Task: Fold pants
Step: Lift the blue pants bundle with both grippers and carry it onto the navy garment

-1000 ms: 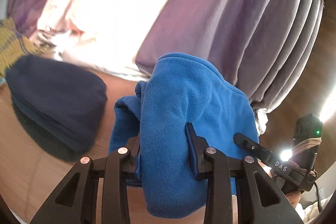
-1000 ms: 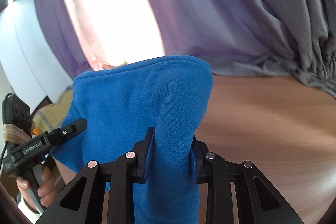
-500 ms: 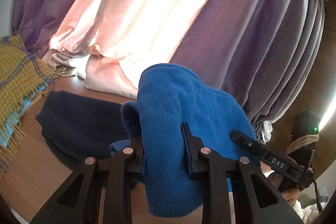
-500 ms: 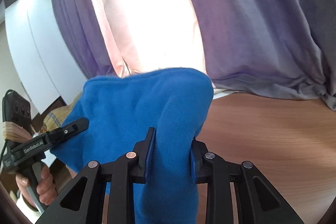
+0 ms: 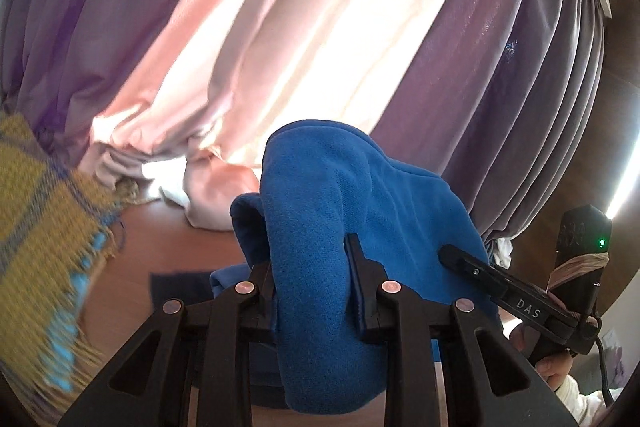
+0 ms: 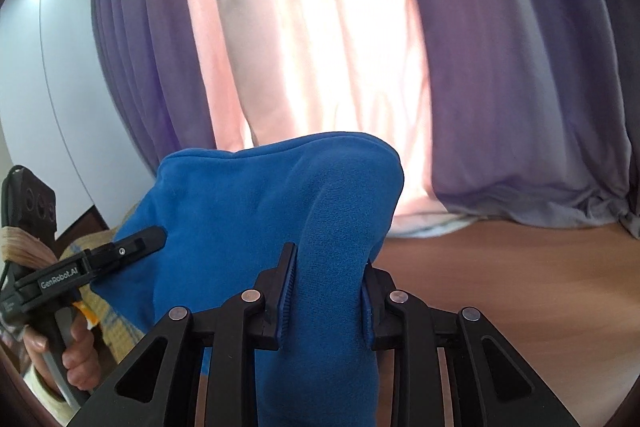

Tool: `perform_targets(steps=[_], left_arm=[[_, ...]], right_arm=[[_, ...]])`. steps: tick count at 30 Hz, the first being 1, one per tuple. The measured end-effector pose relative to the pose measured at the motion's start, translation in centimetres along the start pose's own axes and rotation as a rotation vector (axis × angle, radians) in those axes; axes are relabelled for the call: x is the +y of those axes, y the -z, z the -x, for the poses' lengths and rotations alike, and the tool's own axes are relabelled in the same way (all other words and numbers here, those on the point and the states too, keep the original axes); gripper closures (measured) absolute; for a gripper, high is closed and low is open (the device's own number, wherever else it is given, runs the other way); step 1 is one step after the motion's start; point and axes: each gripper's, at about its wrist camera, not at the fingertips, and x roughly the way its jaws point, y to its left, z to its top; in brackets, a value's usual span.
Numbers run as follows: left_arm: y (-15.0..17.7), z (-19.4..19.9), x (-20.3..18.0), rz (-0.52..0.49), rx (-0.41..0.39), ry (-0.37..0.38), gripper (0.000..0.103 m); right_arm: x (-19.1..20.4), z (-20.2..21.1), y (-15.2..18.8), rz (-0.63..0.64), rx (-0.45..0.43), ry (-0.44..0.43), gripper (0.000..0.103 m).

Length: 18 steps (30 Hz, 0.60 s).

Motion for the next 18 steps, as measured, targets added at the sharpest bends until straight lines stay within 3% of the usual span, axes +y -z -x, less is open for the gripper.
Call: perform_targets(steps=[6, 15, 18], left_arm=[[-1.1, -1.4, 4.4, -0.019, 0.07, -0.014, 0.077], [1.8, -6.7, 8.7, 0.041, 0.153, 0.006, 0.077], [2.5, -7.4, 8.8, 0.016, 0.178, 0.002, 0.076]], right_arm=[[1.7, -4.4, -0.2, -0.052, 0.061, -0.005, 0.075], [0.8, -10.6, 2.2, -0.06, 0.179, 0.02, 0.075], [0.3, -11.7, 2.8, -0.064, 0.216, 0.042, 0.075]])
